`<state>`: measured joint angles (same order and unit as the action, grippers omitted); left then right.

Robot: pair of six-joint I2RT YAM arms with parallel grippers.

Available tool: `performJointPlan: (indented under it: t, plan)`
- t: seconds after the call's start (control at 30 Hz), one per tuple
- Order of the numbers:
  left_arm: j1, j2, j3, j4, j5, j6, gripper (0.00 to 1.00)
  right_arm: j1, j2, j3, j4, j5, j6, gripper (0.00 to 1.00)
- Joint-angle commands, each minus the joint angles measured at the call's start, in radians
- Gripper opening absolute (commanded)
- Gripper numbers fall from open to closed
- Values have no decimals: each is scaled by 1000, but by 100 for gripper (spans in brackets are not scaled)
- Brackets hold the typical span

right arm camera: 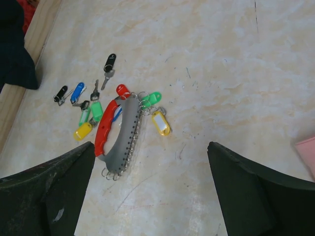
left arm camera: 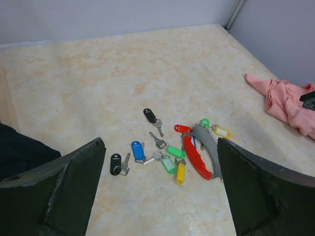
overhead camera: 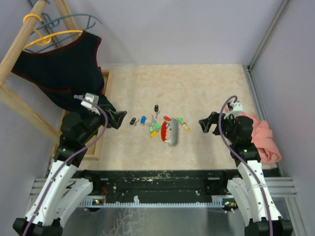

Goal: Put the keys on the keyring

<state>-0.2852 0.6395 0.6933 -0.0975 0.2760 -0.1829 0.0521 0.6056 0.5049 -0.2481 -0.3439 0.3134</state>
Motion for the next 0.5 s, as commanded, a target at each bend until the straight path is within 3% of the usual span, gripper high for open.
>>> performJointPlan:
  t: [0.0,0.23,0.47]
  plan:
    - [6,-8,2,25,-11,-10,100,9,10,20,65,-26,-16,97]
    - [6,74,9,31,54,-65,100,89,80,18,103,4,-21,97]
    - [-3,190,-73,137,167,-186,100,371,265,58,148,250,-56,97]
